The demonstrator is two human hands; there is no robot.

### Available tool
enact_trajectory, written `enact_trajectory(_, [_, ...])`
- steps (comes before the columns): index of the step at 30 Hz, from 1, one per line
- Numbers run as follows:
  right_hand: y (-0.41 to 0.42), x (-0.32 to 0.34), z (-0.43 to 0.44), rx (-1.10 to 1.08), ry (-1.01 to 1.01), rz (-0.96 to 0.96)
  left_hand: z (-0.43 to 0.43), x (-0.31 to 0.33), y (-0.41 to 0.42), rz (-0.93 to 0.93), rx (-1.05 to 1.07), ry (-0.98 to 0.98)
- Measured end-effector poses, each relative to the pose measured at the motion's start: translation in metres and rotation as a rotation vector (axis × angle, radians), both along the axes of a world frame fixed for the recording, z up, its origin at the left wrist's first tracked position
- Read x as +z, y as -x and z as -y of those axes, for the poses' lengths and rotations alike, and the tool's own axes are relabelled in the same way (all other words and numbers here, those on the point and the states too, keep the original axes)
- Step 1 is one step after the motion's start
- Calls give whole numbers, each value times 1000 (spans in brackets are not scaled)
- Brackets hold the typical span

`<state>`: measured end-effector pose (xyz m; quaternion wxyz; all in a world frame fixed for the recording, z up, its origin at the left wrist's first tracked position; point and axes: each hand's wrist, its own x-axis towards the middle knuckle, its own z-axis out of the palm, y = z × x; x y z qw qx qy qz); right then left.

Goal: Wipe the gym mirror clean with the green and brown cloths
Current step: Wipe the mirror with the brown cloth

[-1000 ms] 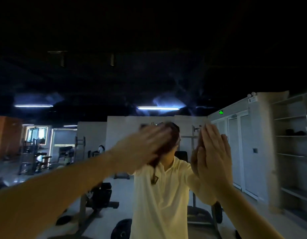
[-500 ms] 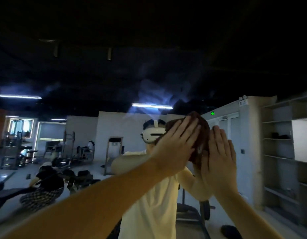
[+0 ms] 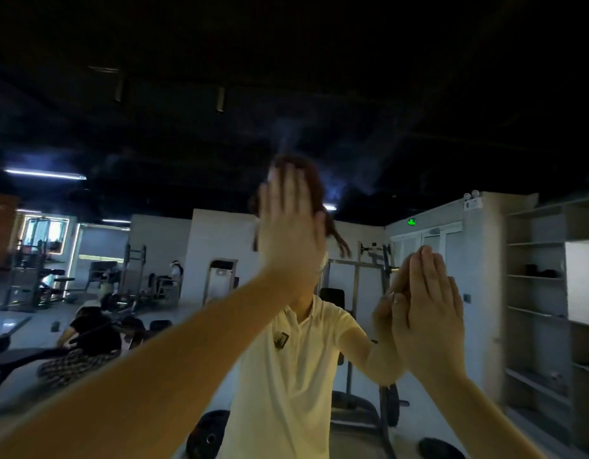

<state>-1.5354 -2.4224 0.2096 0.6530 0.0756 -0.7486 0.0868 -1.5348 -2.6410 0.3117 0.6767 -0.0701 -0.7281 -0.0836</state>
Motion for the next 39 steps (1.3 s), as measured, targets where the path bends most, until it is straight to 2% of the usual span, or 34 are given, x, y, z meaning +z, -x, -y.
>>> enact_trajectory(3, [-11, 2, -4, 31, -30, 40, -27, -51, 2, 6, -25, 336])
enact_trajectory(7, [-29, -7, -11, 77, -100, 83, 15, -133, -2, 135, 34, 900])
enact_trajectory(9, [-34, -16, -18, 87, -152, 60, 46, -134, -8, 198, 107, 1005])
enact_trajectory(11, [-37, -22, -29, 88, -163, 57, 61, -102, -10, 223, 186, 923])
enact_trajectory(12, [-38, -26, -36, 89, -161, 66, 62, -79, -10, 202, 203, 797])
enact_trajectory(15, [-40, -41, -57, 95, -169, 94, 44, -12, -10, 108, 87, 231])
enact_trajectory(16, [-39, -48, -65, 95, -181, 113, 31, -3, -10, 89, 52, 102])
enact_trajectory(17, [-39, -56, -74, 91, -194, 131, 16, -2, -8, 70, 23, 37])
enact_trajectory(19, [-39, -69, -90, 78, -207, 167, -19, -22, -2, 28, -10, 65])
enact_trajectory(22, [-36, -86, -104, 25, -227, 218, -54, -89, -1, 91, -27, 284])
enact_trajectory(25, [-29, -98, -108, 62, -261, 232, -74, -165, -2, 118, 19, 528])
enact_trajectory(29, [-31, -109, -97, 103, -214, 279, -55, -273, -16, 291, 70, 994])
enact_trajectory(31, [-32, -112, -95, 108, -196, 302, -34, -293, -25, 379, 93, 1255])
enact_trajectory(32, [-32, -112, -96, 105, -192, 314, -30, -282, -26, 400, 65, 1311])
enact_trajectory(33, [-33, -111, -97, 105, -197, 328, -30, -262, -27, 383, 28, 1285])
enact_trajectory(34, [-33, -110, -99, 107, -203, 341, -35, -237, -29, 357, 25, 1171])
enact_trajectory(37, [-35, -106, -104, 115, -220, 337, -40, -165, -25, 231, 102, 483])
enact_trajectory(38, [-36, -105, -104, 113, -224, 331, -41, -158, -22, 218, 127, 300])
enact_trajectory(39, [-36, -105, -104, 112, -228, 325, -45, -162, -20, 191, 112, 205])
